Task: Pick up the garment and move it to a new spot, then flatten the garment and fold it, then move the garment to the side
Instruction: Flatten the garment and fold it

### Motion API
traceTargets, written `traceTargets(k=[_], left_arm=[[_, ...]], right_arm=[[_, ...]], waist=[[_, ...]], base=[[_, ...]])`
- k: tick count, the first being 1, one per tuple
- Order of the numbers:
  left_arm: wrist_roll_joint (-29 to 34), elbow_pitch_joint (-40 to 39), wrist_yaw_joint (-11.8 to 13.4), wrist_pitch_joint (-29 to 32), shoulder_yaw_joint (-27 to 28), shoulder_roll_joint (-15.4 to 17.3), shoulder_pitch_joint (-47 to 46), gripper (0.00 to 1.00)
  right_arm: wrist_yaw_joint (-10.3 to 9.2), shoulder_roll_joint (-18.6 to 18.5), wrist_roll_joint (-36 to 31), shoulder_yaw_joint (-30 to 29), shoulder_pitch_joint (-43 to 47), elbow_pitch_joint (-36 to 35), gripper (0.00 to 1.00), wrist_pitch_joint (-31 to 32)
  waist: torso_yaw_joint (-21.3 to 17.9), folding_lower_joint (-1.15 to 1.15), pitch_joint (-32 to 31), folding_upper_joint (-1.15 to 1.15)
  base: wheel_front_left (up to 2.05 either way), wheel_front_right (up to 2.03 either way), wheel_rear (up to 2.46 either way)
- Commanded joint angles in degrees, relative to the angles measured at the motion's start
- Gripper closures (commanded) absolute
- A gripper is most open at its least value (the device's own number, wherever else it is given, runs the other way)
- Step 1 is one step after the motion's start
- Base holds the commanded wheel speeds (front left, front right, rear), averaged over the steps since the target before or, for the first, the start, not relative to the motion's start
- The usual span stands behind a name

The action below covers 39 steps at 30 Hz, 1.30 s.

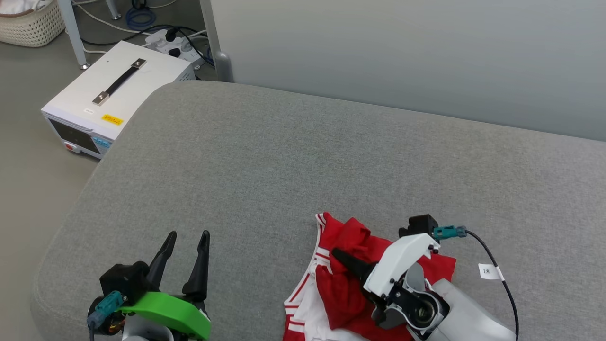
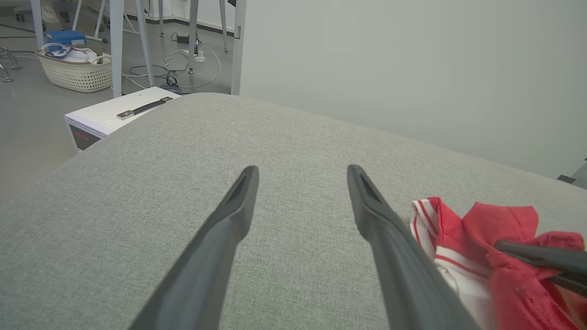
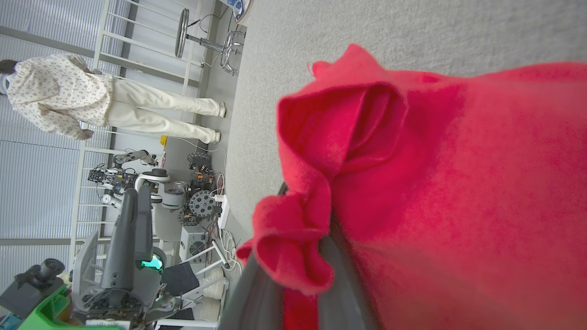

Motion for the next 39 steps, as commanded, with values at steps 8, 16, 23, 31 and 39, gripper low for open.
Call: traceTargets(k=[8,16,23,31,39], left_arm=[[0.0,0.4,-0.2,-0.3,0.4,-0.1,-1.0,0.00],[0.2,1.2,-0.2,-0.3,0.4,0.1,-0.6,0.00],[0.5,0.9,-0.2,-0.3,-0.1,0.3,0.3,0.00],[0.2,-0.8,-0.2,-0.3,-0.9,0.1,0.5,0.00],[-0.8,-2.6,-0.2,-0.3,-1.8,-0.9,0.2,0.00]], right_arm=[[0.03,-0.1,5.4,10.6,-4.8,4.1,0.00,-3.2],[0.03,-0.1,11.2,19.1,-9.2,1.2,0.00,-4.8],[0.03,-0.1,12.7,23.2,-14.6,2.0,0.00,-7.8],[0.03,-8.7,-2.3,27.6,-21.5,7.3,0.00,-19.5],[0.03,-19.1,-16.1,24.5,-21.3,9.6,0.00,-25.2]], waist=[[-0.4,0.00,0.1,0.00],[-1.8,0.00,-1.4,0.00],[-3.6,0.00,-3.4,0.00],[-6.5,0.00,-3.9,0.00],[-8.9,0.00,-3.4,0.00]], base=[[0.00,0.00,0.00],[0.00,0.00,0.00],[0.00,0.00,0.00],[0.00,0.00,0.00],[0.00,0.00,0.00]])
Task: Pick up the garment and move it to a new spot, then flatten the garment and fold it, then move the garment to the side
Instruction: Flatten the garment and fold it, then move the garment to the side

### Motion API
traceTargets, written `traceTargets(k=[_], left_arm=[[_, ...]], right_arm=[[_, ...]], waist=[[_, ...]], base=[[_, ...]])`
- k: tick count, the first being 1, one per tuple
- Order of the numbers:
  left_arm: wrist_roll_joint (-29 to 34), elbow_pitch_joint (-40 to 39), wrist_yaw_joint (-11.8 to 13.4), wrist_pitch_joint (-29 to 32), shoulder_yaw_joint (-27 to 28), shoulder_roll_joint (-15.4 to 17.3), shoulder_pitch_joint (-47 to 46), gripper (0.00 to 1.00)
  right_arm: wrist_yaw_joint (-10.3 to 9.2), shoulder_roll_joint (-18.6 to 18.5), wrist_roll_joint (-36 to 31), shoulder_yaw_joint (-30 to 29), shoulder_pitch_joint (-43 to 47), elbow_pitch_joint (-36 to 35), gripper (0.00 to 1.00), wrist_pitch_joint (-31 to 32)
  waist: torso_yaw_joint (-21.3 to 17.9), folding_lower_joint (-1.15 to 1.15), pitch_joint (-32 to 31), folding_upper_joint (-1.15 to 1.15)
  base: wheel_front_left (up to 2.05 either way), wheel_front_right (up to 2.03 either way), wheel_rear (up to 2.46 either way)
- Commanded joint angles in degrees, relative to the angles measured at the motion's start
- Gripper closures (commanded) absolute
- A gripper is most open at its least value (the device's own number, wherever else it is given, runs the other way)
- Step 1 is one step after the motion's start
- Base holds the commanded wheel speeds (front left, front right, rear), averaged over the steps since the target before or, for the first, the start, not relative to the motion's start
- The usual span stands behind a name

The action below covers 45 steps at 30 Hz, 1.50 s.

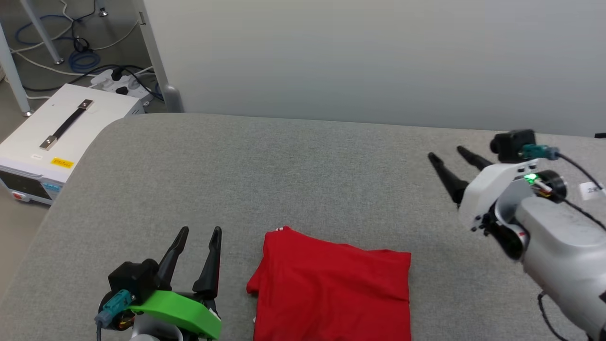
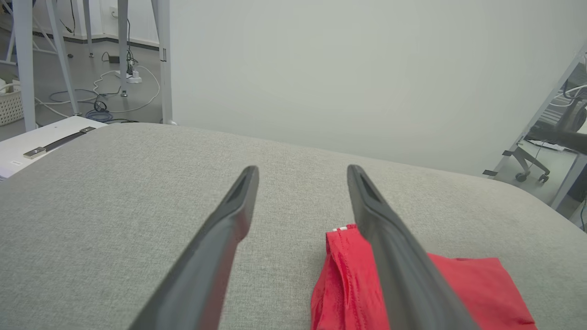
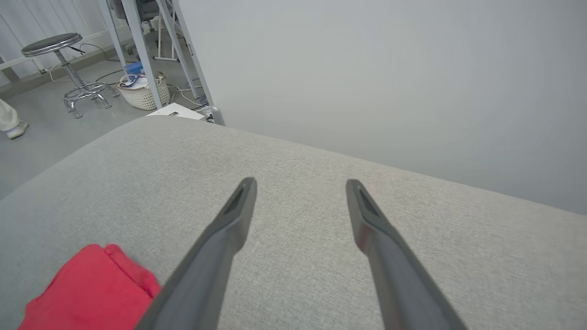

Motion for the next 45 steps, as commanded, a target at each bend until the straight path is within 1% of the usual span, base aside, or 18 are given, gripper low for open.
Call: traceTargets(k=[1,4,5,7,9,12,15,17,19,23,25,31,35,38,43,45], left_arm=[[0.0,-0.3,-0.2,-0.3,0.1,-0.4,0.1,0.00],[-0.1,-0.9,-0.2,-0.3,0.1,-0.7,0.1,0.00],[-0.1,-1.1,-0.2,-0.3,0.2,-0.8,0.1,0.00],[0.0,-1.5,-0.2,-0.3,0.3,-1.0,0.2,0.00],[0.1,-1.7,-0.2,-0.3,0.5,-1.2,0.2,0.00],[0.2,-2.1,-0.2,-0.3,0.6,-1.4,0.3,0.00],[0.1,-2.6,-0.2,-0.3,0.7,-1.6,0.4,0.00],[-0.2,-3.1,-0.2,-0.3,1.0,-2.0,0.6,0.00],[-0.2,-3.3,-0.2,-0.3,1.2,-2.0,1.2,0.00],[0.4,-3.8,-0.2,-0.3,1.8,-1.9,2.3,0.00],[1.5,-4.2,-0.2,-0.3,1.9,-1.8,2.7,0.00],[4.5,-5.2,-0.2,-0.3,1.4,-2.3,3.7,0.00],[5.1,-5.8,-0.2,-0.3,1.6,-2.7,3.9,0.00],[5.5,-5.9,-0.2,-0.3,1.8,-2.8,3.9,0.00],[6.1,-5.9,-0.2,-0.3,1.9,-2.9,3.7,0.00],[6.2,-5.8,-0.2,-0.3,1.7,-2.8,3.6,0.00]], right_arm=[[0.02,-1.6,-2.7,-2.6,0.4,-1.0,0.00,-0.5],[0.02,-5.1,-10.0,-10.3,3.4,-5.2,0.00,-0.5],[0.02,-6.0,-12.9,-13.9,5.3,-7.3,0.00,-0.6],[0.02,-6.8,-17.4,-21.5,10.0,-11.5,0.00,-0.6],[0.02,-6.4,-22.1,-28.8,15.6,-16.3,0.00,-0.6],[0.02,-4.3,-28.9,-38.9,24.0,-23.6,0.00,-0.6],[0.02,-0.4,-35.5,-48.4,32.5,-31.2,0.00,-0.6],[0.02,2.4,-38.9,-53.2,37.3,-35.8,0.00,-0.6],[0.02,5.0,-41.7,-56.7,41.4,-39.8,0.00,-0.6],[0.02,9.6,-46.3,-61.1,47.6,-45.1,0.00,-0.4],[0.02,11.2,-47.8,-62.5,49.8,-46.7,0.00,-0.2],[0.02,14.6,-49.7,-64.3,53.2,-48.5,0.00,0.0],[0.02,15.8,-50.0,-64.3,53.9,-48.9,0.00,0.6],[0.02,16.6,-48.7,-64.7,53.8,-48.9,0.00,1.2],[0.02,16.7,-48.7,-64.8,53.4,-49.1,0.00,2.0],[0.02,16.9,-47.5,-65.1,53.4,-48.9,0.00,3.7]], waist=[[-0.8,0.00,0.4,0.00],[-1.6,0.00,0.9,0.00],[-1.9,0.00,1.0,0.00],[-2.4,0.00,1.3,0.00],[-2.9,0.00,1.5,0.00],[-3.4,0.00,1.8,0.00],[-3.6,0.00,2.2,0.00],[-3.6,0.00,2.4,0.00],[-3.5,0.00,2.6,0.00],[-3.2,0.00,2.9,0.00],[-3.0,0.00,3.0,0.00],[-2.7,0.00,3.1,0.00],[-2.8,0.00,3.3,0.00],[-3.0,0.00,3.4,0.00],[-2.9,0.00,3.6,0.00],[-2.8,0.00,3.7,0.00]], base=[[0.00,0.00,0.00],[0.00,0.00,0.00],[0.00,0.00,0.00],[0.00,0.00,0.00],[0.00,0.00,0.00],[0.00,0.00,0.00],[0.00,0.00,0.00],[0.00,0.00,0.00],[0.00,0.00,0.00],[0.00,0.00,0.00],[0.00,0.00,0.00],[0.00,0.00,0.00],[0.00,0.00,0.00],[0.00,0.00,0.00],[0.00,0.00,0.00],[0.00,0.00,0.00]])
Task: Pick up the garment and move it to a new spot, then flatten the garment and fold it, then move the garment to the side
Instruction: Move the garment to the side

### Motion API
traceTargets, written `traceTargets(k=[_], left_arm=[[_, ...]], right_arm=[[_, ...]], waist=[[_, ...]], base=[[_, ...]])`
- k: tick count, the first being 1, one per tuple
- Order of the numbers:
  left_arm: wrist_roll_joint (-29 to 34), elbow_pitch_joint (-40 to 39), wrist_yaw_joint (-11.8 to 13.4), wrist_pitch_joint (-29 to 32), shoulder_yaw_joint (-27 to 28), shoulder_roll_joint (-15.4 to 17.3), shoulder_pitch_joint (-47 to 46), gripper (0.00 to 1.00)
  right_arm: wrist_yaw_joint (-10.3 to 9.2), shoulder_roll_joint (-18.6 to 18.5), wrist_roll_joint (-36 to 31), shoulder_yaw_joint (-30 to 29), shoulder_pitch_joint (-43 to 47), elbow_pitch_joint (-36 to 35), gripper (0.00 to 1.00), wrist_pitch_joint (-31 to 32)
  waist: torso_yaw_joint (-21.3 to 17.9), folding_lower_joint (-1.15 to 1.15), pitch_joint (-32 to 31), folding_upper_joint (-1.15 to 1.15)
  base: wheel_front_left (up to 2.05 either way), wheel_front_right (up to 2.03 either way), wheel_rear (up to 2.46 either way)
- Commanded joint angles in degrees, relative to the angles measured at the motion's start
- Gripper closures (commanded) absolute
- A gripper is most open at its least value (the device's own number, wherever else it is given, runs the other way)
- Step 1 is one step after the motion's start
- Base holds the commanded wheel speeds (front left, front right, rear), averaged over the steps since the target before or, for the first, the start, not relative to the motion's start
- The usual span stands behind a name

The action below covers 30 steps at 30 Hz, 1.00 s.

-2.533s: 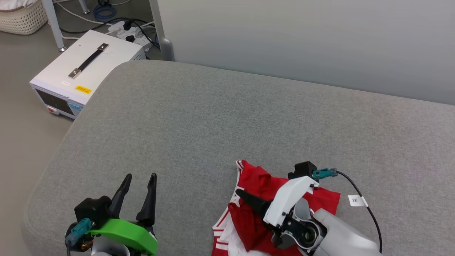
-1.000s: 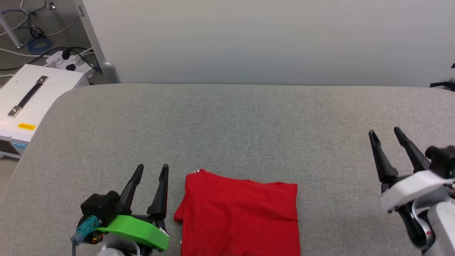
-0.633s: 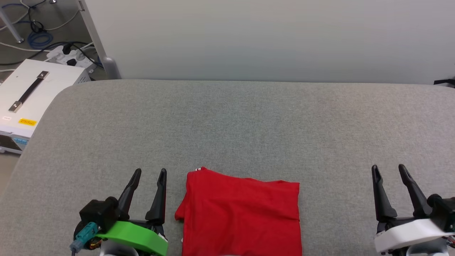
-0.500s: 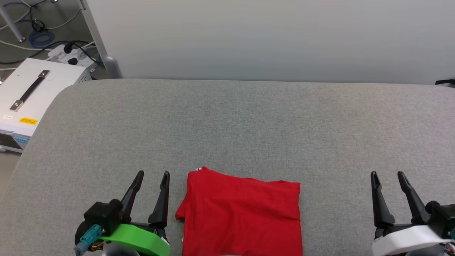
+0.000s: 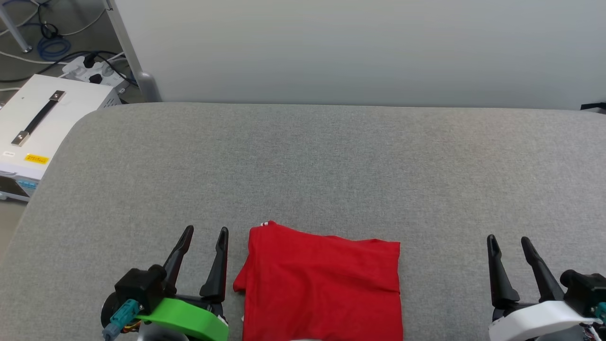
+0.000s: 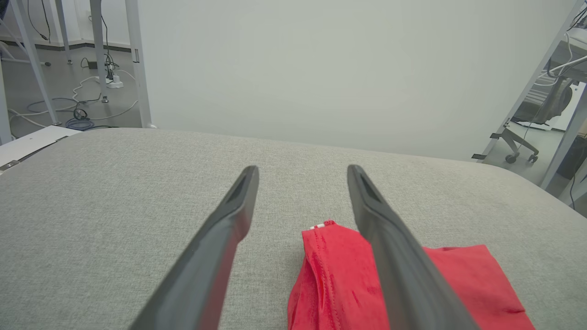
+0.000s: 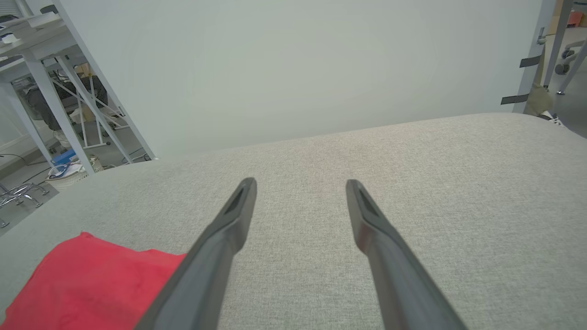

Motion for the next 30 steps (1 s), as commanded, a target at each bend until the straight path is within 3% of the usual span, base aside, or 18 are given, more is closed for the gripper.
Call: traceTargets(k=[1,5,10,15,17,23,30], left_arm=[[0.4,0.0,-0.2,-0.3,-0.1,-0.2,0.5,0.00],[0.4,0.1,-0.2,-0.3,-0.4,-0.1,0.2,0.00],[0.3,0.3,-0.2,-0.3,-0.5,0.2,-0.2,0.00],[0.0,1.0,-0.2,-0.3,-1.1,0.3,-0.9,0.00],[-0.1,1.7,-0.2,-0.3,-2.0,0.6,-1.4,0.00],[-0.4,2.1,-0.2,-0.3,-2.9,0.6,-3.3,0.00],[-0.8,2.5,-0.2,-0.3,-4.3,0.9,-5.1,0.00]], right_arm=[[0.02,0.0,0.7,-0.1,-0.1,-0.4,0.00,1.4],[0.02,-1.3,1.7,2.4,-0.5,-2.4,0.00,10.6],[0.02,-2.4,2.8,5.2,-0.9,-6.5,0.00,30.3],[0.02,-1.0,2.9,7.7,-1.1,-10.8,0.00,50.6],[0.02,-0.7,1.8,8.5,-1.8,-12.0,0.00,55.5],[0.02,1.3,-0.6,8.3,-4.2,-9.8,0.00,63.1],[0.02,2.0,1.0,6.1,-7.5,-4.8,0.00,64.0]], waist=[[0.1,0.00,0.1,0.00],[0.4,0.00,0.3,0.00],[1.1,0.00,0.9,0.00],[2.4,0.00,2.4,0.00],[3.1,0.00,3.2,0.00],[5.5,0.00,5.7,0.00],[8.1,0.00,7.7,0.00]], base=[[0.00,0.00,0.00],[0.00,0.00,0.00],[0.00,0.00,0.00],[0.00,0.00,0.00],[0.00,0.00,0.00],[0.00,0.00,0.00],[0.00,0.00,0.00]])
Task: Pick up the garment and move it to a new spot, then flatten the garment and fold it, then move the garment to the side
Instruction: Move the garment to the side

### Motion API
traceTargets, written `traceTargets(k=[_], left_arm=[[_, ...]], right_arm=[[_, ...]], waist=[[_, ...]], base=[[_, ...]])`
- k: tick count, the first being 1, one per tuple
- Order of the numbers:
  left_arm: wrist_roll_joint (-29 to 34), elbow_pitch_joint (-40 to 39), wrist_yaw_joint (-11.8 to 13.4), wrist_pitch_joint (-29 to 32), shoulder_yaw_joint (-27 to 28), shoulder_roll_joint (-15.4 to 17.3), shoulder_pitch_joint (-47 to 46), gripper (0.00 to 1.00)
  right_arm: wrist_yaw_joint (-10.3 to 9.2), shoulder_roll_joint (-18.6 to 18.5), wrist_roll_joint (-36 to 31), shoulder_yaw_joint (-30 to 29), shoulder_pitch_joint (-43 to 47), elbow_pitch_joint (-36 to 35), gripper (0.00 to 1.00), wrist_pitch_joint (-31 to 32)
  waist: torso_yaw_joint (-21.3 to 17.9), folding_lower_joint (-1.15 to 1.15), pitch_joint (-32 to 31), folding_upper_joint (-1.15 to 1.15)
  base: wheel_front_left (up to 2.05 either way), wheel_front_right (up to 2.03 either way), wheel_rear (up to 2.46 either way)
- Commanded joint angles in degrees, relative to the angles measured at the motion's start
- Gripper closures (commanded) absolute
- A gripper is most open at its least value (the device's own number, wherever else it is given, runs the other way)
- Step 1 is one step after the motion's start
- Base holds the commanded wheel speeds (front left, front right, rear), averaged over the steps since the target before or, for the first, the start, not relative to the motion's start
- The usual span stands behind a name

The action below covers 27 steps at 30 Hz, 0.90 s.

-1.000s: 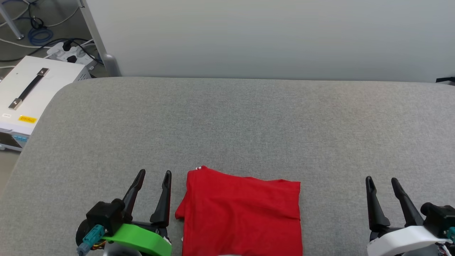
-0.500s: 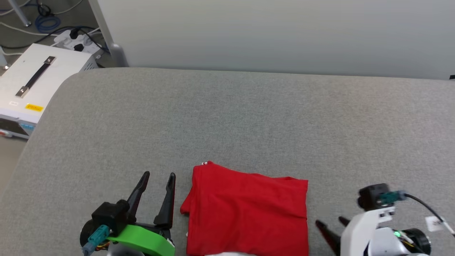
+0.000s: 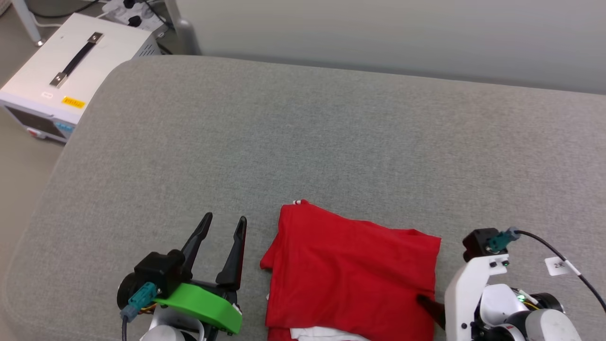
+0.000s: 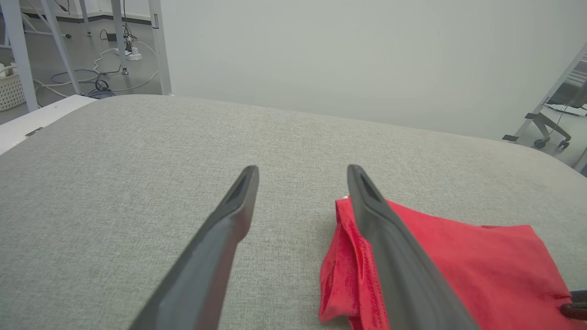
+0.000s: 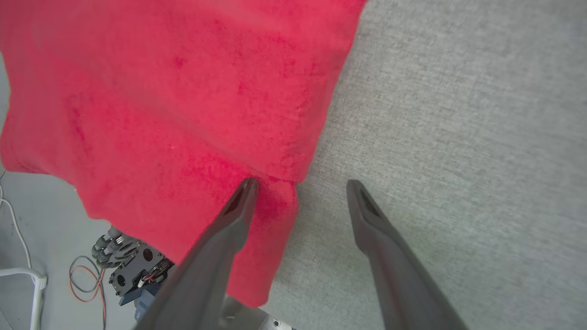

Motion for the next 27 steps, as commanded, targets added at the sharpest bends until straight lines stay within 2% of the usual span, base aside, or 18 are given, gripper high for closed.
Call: traceTargets(k=[1,12,13,14,15,16,27], left_arm=[[-0.6,-0.1,-0.2,-0.3,-0.1,0.2,-1.3,0.00],[-0.8,0.0,-0.2,-0.3,-0.4,0.1,-2.4,0.00],[-0.8,0.0,-0.2,-0.3,-0.4,0.2,-2.4,0.00],[-0.9,0.0,-0.2,-0.3,-0.4,0.2,-2.5,0.00],[-0.9,0.1,-0.2,-0.3,-0.4,0.3,-2.5,0.00],[-0.9,0.1,-0.2,-0.3,-0.3,0.4,-2.6,0.00],[-1.3,0.9,-0.2,-0.3,-0.2,0.4,-2.2,0.00]], right_arm=[[0.02,0.1,0.8,0.6,-1.1,1.0,0.00,-0.4],[0.02,0.1,0.5,2.8,-3.3,8.8,0.00,-3.0],[0.02,0.1,0.3,3.1,-3.3,9.5,0.08,-3.0],[0.02,0.1,0.1,3.5,-3.4,10.3,0.67,-3.0],[0.02,0.1,0.1,3.9,-3.5,10.8,0.94,-3.1],[0.02,0.1,0.2,4.3,-3.6,11.3,1.00,-3.2],[0.02,0.1,-1.6,5.5,-4.7,11.1,1.00,-5.9]], waist=[[1.6,0.00,1.5,0.00],[3.8,0.00,3.5,0.00],[3.9,0.00,3.5,0.00],[3.9,0.00,3.6,0.00],[3.9,0.00,3.6,0.00],[3.9,0.00,3.6,0.00],[1.0,0.00,1.0,0.00]], base=[[0.00,0.00,0.00],[0.00,0.00,0.00],[0.00,0.00,0.00],[0.00,0.00,0.00],[0.00,0.00,0.00],[0.00,0.00,0.00],[0.00,0.00,0.00]])
